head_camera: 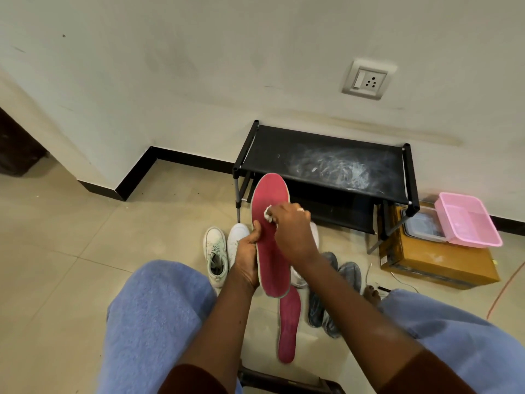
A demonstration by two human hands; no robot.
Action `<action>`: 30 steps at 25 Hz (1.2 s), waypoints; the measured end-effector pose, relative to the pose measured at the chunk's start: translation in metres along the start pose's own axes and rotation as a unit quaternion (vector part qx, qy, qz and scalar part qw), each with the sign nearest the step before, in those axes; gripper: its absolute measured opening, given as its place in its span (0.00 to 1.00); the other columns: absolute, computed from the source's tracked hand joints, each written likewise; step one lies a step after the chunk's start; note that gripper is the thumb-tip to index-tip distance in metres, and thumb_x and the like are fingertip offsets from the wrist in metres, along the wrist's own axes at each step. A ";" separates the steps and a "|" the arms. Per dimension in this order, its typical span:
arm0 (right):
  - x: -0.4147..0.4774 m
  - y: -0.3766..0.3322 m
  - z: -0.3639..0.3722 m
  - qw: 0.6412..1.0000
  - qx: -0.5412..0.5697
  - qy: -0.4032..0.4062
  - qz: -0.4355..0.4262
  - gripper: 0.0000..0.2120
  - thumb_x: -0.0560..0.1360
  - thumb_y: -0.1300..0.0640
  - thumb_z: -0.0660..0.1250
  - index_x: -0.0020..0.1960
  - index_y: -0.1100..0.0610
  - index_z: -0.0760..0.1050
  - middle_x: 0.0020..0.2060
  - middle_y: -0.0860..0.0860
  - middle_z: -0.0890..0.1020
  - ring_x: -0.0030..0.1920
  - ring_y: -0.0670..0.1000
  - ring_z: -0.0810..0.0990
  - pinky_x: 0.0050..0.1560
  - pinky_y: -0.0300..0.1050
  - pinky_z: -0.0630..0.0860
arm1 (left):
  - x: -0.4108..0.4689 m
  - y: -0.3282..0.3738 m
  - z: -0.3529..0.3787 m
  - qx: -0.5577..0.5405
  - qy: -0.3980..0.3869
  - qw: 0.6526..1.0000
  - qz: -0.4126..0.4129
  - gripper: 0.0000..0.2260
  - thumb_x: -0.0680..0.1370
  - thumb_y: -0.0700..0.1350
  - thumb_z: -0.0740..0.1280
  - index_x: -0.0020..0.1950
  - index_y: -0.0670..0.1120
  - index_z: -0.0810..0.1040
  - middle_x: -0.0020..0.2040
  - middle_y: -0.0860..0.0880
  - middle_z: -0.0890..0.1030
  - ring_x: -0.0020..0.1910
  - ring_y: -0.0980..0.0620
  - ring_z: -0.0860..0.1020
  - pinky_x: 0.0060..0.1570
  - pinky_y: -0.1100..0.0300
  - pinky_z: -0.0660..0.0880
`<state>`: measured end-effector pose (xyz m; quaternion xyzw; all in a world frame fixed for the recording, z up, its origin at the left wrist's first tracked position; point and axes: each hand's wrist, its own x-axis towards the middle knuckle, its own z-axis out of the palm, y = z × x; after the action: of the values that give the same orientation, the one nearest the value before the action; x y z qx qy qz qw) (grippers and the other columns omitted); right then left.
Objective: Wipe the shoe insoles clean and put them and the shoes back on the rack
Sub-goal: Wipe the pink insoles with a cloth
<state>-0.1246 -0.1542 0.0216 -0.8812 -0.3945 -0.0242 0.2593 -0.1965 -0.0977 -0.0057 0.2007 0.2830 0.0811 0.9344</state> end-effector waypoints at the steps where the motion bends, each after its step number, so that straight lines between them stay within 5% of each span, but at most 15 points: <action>1: -0.015 -0.003 0.003 1.000 0.021 -0.003 -0.008 0.14 0.66 0.71 0.60 0.44 0.59 0.80 0.43 0.56 0.82 0.45 0.61 0.77 0.46 0.53 0.69 | 0.001 0.000 -0.002 -0.009 0.004 1.000 -0.002 0.19 0.76 0.52 0.60 0.41 0.41 0.86 0.42 0.42 0.84 0.39 0.44 0.84 0.38 0.53 0.81; 7: -0.096 -0.004 0.019 0.979 0.148 -0.124 0.061 0.16 0.65 0.72 0.67 0.49 0.59 0.80 0.46 0.55 0.82 0.46 0.54 0.78 0.49 0.46 0.74 | 0.019 -0.009 -0.030 0.054 0.092 0.994 -0.014 0.22 0.80 0.56 0.56 0.55 0.37 0.76 0.41 0.41 0.83 0.36 0.44 0.82 0.37 0.55 0.81; 10: -0.093 0.013 0.025 0.935 0.263 -0.119 0.208 0.11 0.70 0.71 0.65 0.45 0.59 0.82 0.41 0.51 0.81 0.41 0.48 0.79 0.45 0.43 0.76 | 0.033 -0.024 -0.049 0.118 0.130 0.984 -0.021 0.21 0.81 0.55 0.57 0.59 0.38 0.74 0.47 0.40 0.82 0.43 0.44 0.81 0.46 0.52 0.79; 12: -0.085 0.035 0.037 0.907 0.284 -0.105 0.293 0.08 0.70 0.69 0.67 0.44 0.59 0.81 0.40 0.49 0.79 0.42 0.48 0.78 0.47 0.44 0.76 | 0.038 -0.039 -0.059 0.172 0.132 0.976 -0.021 0.15 0.81 0.49 0.59 0.59 0.39 0.75 0.46 0.42 0.83 0.42 0.46 0.83 0.43 0.54 0.80; 17: -0.096 0.095 0.119 0.802 0.336 -0.228 0.438 0.12 0.69 0.67 0.69 0.34 0.51 0.77 0.40 0.55 0.81 0.43 0.55 0.79 0.51 0.56 0.78 | 0.061 -0.082 -0.107 0.232 0.168 0.958 -0.024 0.09 0.78 0.33 0.61 0.56 0.40 0.76 0.40 0.47 0.84 0.38 0.52 0.83 0.39 0.60 0.80; 20: -0.125 0.118 0.167 0.753 0.332 -0.267 0.502 0.06 0.71 0.67 0.68 0.41 0.57 0.79 0.42 0.56 0.80 0.45 0.54 0.79 0.48 0.48 0.77 | 0.077 -0.108 -0.149 0.290 0.206 0.932 -0.066 0.10 0.76 0.31 0.64 0.56 0.38 0.76 0.43 0.44 0.83 0.41 0.48 0.82 0.42 0.57 0.80; 23: -0.161 0.133 0.206 0.739 0.296 -0.302 0.524 0.07 0.70 0.61 0.71 0.48 0.59 0.81 0.44 0.53 0.82 0.47 0.51 0.80 0.51 0.44 0.75 | 0.086 -0.131 -0.192 0.368 0.223 0.894 -0.123 0.11 0.71 0.36 0.69 0.53 0.40 0.78 0.42 0.45 0.84 0.46 0.40 0.81 0.45 0.54 0.79; 26: -0.187 0.150 0.239 0.709 0.296 -0.316 0.557 0.10 0.71 0.62 0.70 0.52 0.63 0.81 0.44 0.54 0.82 0.45 0.51 0.80 0.52 0.43 0.76 | 0.104 -0.155 -0.228 0.370 0.264 0.866 -0.210 0.08 0.76 0.32 0.62 0.45 0.45 0.76 0.33 0.51 0.81 0.33 0.52 0.80 0.32 0.64 0.75; 30: -0.196 0.164 0.272 0.681 0.300 -0.395 0.538 0.13 0.75 0.68 0.63 0.59 0.65 0.77 0.57 0.59 0.79 0.53 0.55 0.78 0.41 0.28 0.74 | 0.122 -0.172 -0.261 0.371 0.341 0.828 -0.246 0.11 0.78 0.33 0.55 0.48 0.39 0.76 0.39 0.43 0.78 0.36 0.49 0.78 0.39 0.59 0.75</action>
<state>-0.1875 -0.2490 -0.3339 -0.7445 0.0954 0.5897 0.2980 -0.2361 -0.1352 -0.3370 0.4154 0.6322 -0.1990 0.6231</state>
